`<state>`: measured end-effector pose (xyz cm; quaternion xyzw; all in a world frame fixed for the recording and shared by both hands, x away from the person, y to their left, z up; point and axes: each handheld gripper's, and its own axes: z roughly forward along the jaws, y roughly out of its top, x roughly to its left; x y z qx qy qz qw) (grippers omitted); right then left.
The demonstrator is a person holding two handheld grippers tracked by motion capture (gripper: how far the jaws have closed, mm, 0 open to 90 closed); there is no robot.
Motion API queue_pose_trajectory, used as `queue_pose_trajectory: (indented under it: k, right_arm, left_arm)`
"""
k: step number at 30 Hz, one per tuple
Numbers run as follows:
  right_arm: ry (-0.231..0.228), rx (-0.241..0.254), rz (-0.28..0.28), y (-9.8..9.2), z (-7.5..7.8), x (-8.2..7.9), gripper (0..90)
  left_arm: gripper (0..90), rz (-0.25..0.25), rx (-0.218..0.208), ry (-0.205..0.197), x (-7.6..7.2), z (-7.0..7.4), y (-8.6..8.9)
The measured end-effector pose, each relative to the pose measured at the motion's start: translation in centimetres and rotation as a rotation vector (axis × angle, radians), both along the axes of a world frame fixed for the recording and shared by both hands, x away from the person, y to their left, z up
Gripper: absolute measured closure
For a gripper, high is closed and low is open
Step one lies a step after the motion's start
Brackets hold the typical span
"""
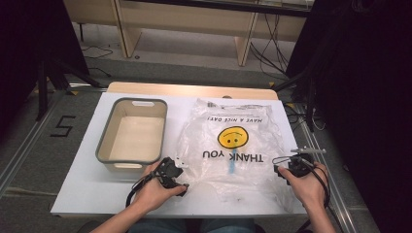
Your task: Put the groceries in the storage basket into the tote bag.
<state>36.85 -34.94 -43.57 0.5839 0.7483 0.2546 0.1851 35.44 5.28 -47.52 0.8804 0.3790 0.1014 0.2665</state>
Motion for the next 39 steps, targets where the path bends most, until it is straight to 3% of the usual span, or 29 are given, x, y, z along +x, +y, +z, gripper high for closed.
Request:
queue_pose_trajectory:
  k: [3,8,12,16,24,28,33,39]
  right_arm:
    - [0.067,0.017,0.023,0.0,-0.5,-0.7,37.1]
    - [0.125,0.004,0.040,-0.1,-0.7,-1.4,37.1]
    - [0.204,-0.002,0.040,0.0,-1.2,-1.8,37.9]
    - [0.260,-0.003,0.055,0.1,-1.8,-1.8,44.6]
    - [0.269,-0.089,0.087,0.9,-1.7,-1.6,75.2]
    - [0.259,-0.078,0.094,1.2,-1.8,-1.3,86.9]
    - [0.245,-0.053,0.089,1.3,-1.9,-0.9,90.0]
    - [0.196,-0.025,0.061,1.0,-1.9,-0.4,90.0]
  left_arm:
    - [37.9,0.007,0.002,0.006,0.1,-0.1,0.1]
    - [39.8,0.020,0.006,0.015,0.2,-0.1,0.0]
    - [42.7,0.034,0.007,0.020,0.1,-0.1,0.0]
    - [47.1,0.042,0.014,0.023,0.0,0.0,-0.1]
    - [67.5,0.046,0.039,0.025,0.1,0.3,-0.4]
    - [77.1,0.032,0.043,0.020,0.2,0.3,-0.5]
    - [87.8,0.028,0.035,0.007,0.6,0.3,-0.4]
    - [89.2,0.055,0.030,-0.063,1.8,0.4,-0.5]
